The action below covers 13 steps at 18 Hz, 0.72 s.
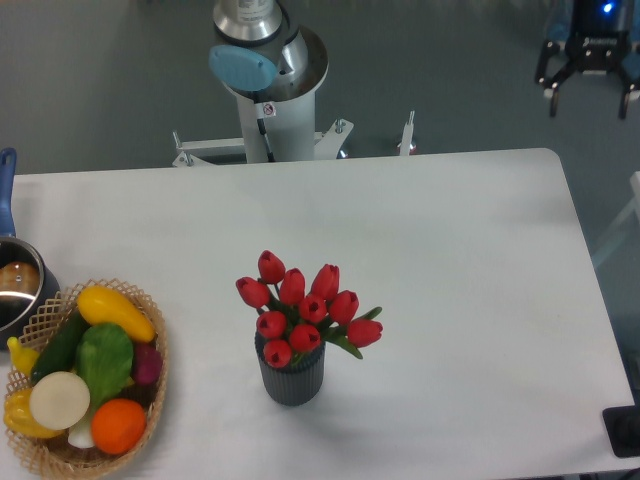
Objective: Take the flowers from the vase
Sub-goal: 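Move the open gripper down toward the red tulip stems above the vase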
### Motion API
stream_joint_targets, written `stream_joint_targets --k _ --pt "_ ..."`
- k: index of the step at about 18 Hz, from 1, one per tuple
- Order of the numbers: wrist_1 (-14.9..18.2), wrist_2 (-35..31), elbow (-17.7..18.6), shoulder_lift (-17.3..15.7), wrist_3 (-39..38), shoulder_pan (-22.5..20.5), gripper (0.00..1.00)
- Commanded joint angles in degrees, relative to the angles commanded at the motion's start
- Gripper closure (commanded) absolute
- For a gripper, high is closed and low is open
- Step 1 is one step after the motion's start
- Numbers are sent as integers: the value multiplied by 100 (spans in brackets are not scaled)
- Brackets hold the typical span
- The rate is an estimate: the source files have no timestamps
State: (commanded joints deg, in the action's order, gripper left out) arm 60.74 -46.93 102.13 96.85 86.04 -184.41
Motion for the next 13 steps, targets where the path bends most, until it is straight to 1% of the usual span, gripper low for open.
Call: stream_joint_targets --k 2,4,7,11,13 --pt "-229 0 26 106 0 307 0" --pt "-370 9 61 176 9 563 0" --pt "-379 44 62 220 35 818 0" --pt "-396 229 70 378 70 1230 0" --pt "-432 176 44 457 271 1460 0"
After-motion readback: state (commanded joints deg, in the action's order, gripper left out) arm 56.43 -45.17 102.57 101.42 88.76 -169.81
